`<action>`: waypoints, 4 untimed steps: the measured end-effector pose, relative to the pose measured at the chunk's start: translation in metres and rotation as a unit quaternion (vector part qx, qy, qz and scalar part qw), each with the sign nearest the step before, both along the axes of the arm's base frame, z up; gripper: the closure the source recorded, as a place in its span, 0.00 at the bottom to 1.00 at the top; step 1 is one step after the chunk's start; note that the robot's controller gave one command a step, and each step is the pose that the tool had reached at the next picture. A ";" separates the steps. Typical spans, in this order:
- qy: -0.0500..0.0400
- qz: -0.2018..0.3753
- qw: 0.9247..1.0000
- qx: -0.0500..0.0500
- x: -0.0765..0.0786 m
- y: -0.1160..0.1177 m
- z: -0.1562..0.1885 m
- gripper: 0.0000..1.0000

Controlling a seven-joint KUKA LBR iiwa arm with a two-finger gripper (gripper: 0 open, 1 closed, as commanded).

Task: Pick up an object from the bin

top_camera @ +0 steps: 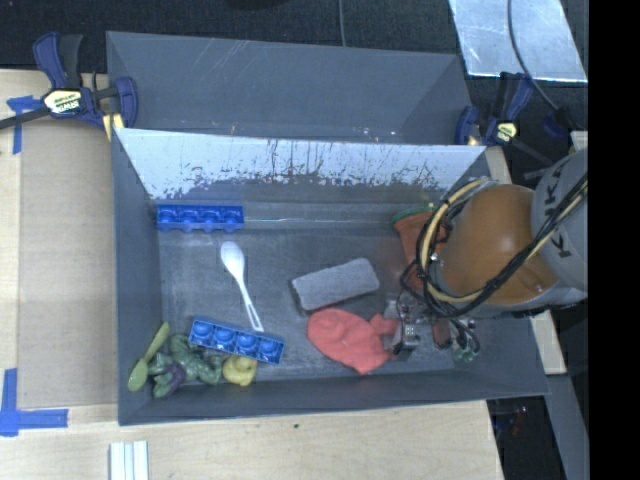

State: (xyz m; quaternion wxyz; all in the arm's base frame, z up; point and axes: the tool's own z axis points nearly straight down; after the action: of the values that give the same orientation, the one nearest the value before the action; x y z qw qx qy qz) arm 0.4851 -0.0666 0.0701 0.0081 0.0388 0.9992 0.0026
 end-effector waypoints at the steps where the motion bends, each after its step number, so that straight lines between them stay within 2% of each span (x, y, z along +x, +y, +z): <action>1: 0.000 0.000 1.000 0.000 0.000 0.000 0.000 1.00; 3: -0.002 0.001 1.000 0.000 0.000 0.000 0.022 1.00; 4: -0.001 0.001 1.000 0.000 0.000 0.000 0.053 1.00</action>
Offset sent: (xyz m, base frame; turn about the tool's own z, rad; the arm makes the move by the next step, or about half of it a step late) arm -0.0001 0.0000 0.0192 0.0000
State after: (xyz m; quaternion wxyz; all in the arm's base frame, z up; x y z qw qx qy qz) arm 0.4849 -0.0670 0.1235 0.0092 0.0382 0.9992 0.0025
